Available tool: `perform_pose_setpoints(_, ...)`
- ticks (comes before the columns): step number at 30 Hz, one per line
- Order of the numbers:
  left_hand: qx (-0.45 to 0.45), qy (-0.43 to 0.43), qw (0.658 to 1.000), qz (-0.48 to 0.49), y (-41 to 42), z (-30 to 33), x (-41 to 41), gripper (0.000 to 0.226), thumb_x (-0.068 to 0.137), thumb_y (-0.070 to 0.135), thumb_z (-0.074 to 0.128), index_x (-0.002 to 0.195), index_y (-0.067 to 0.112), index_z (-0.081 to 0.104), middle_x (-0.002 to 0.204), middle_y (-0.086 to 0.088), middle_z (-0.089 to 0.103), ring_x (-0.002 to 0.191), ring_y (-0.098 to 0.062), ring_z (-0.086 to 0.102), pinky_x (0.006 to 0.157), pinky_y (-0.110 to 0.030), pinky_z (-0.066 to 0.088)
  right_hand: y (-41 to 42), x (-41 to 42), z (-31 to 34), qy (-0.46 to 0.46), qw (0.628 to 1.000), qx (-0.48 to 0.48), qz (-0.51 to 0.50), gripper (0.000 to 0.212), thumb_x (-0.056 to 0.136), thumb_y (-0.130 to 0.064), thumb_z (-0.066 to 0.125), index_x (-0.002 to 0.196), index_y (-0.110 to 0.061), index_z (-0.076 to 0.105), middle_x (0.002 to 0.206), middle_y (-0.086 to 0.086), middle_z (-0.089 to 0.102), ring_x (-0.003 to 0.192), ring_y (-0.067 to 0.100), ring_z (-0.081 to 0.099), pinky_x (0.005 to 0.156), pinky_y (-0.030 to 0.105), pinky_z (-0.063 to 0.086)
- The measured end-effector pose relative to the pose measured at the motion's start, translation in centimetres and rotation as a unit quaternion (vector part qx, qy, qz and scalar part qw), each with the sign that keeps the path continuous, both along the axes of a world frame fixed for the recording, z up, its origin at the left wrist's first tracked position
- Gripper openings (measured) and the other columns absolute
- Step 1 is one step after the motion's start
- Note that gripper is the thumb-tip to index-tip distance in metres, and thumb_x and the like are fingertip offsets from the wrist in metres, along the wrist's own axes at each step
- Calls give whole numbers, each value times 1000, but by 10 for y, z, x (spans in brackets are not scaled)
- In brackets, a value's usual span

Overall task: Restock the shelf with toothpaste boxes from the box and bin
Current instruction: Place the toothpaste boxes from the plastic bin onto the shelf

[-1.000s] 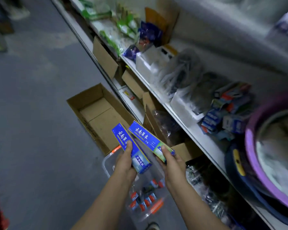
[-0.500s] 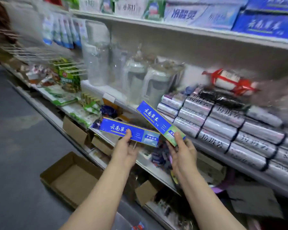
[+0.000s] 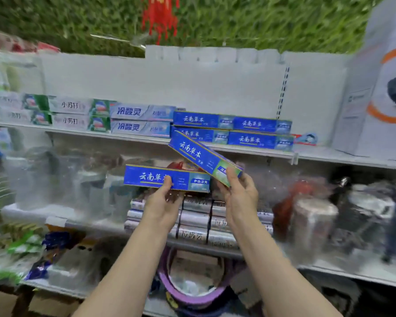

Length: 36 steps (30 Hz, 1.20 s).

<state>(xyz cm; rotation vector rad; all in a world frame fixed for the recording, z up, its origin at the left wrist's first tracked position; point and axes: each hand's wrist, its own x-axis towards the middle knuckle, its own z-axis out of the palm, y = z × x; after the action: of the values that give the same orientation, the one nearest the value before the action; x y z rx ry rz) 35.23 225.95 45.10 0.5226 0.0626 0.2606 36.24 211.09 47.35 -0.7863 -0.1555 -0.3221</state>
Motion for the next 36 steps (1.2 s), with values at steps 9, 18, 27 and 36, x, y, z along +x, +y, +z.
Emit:
perform_pose_setpoints(9,16,-39,999,-33,-82,56,36,26,95,11,62,120,18,60,103,-4,69,97,-17,65,78,-38,58,-108,19,70,-47,989,42,-131,6,95,-6,65,98,-7,60,93,4,71,84,13,71,73,30,63)
perform_pose_setpoints(18,112,-17,992,-59,-172,92,82,22,90,26,71,107,19,57,82,4,69,61,-3,66,64,-22,55,-215,67,83,-41,953,32,-298,13,94,-9,69,101,-13,59,93,-1,65,73,1,67,77,25,60)
perform_pose_setpoints(27,95,-44,991,-80,-241,101,107,10,93,14,67,93,17,57,89,1,69,74,-8,68,94,-32,51,-271,107,62,23,911,-55,-407,21,88,-24,76,100,-21,59,83,-14,62,72,2,57,69,17,45)
perform_pose_setpoints(36,111,-70,989,-64,-263,102,118,14,91,9,69,100,16,60,105,-4,71,90,-14,69,91,-33,53,-287,127,51,86,868,-223,-435,33,85,-48,74,112,-30,70,103,0,66,102,8,46,85,28,40)
